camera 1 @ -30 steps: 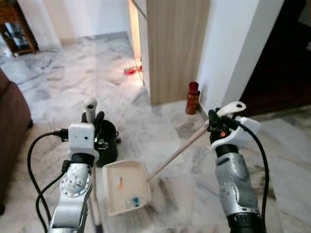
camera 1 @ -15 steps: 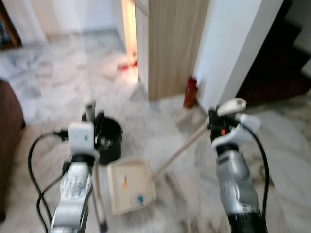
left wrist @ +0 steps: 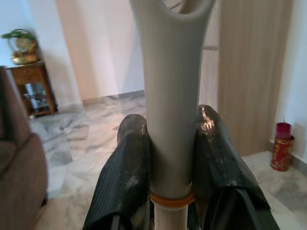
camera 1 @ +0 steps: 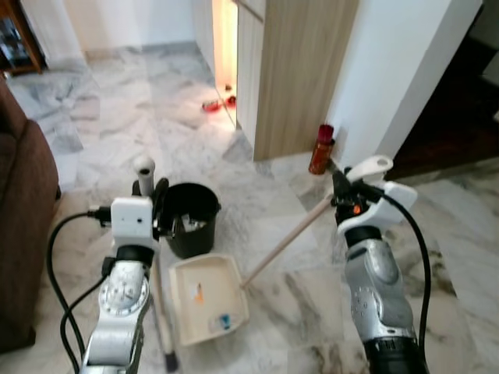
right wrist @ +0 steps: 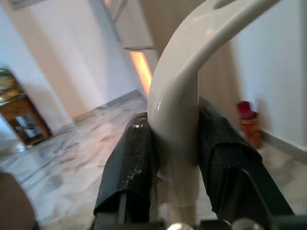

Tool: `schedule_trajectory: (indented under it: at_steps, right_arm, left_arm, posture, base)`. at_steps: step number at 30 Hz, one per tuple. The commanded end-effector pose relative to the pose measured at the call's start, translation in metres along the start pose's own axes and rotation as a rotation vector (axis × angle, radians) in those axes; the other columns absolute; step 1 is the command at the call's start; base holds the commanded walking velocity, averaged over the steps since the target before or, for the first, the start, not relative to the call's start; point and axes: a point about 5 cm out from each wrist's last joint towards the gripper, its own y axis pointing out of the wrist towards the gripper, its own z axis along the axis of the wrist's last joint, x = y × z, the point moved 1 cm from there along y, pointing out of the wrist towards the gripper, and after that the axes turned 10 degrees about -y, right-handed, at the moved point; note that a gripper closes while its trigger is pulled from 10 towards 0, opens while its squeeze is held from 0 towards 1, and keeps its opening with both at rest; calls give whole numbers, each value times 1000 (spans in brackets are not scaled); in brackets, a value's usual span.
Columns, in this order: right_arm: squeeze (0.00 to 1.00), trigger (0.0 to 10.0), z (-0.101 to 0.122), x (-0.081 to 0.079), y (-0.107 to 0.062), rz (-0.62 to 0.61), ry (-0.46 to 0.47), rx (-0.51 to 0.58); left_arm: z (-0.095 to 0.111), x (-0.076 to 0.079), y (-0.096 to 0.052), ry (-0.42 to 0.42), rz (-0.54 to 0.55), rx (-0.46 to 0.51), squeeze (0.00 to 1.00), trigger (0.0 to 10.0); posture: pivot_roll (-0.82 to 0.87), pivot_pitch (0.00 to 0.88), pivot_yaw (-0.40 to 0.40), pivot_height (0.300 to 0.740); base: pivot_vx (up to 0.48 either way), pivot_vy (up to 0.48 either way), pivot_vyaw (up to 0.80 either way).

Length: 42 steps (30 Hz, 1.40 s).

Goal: Sweep floor

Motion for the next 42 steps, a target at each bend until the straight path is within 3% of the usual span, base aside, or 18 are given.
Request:
schedule_trajectory:
  at_steps: [1,16,17,23,42]
  right_arm:
    - [0,10000,20,1,4,-4,27,86]
    - [0,10000,32,2,7,-37,30,142]
    - [0,10000,56,-8,14,-21,39,236]
    - [0,10000,87,-24,21,11,66,341]
    - [0,10000,106,-36,27,57,71,392]
  left_arm:
    - [10,2,3,30,-19,50,0,10000]
    - [10,4,2,42,-34,53,0,10000]
    - [11,7,0,68,-58,56,0,10000]
    - [9,12,-3,103,-86,51,0,10000]
    - [8,9,-6,131,-57,43,0,10000]
  posture:
    - [-27,31,1,740]
    - [-22,18,1,740]
    - [-19,23,6,740]
    - [-19,33,4,740]
    - [-10,46,-6,740]
  base:
    - [0,0,0]
    - [0,0,0]
    - [0,0,0]
    - [0,0,0]
    - [0,0,42]
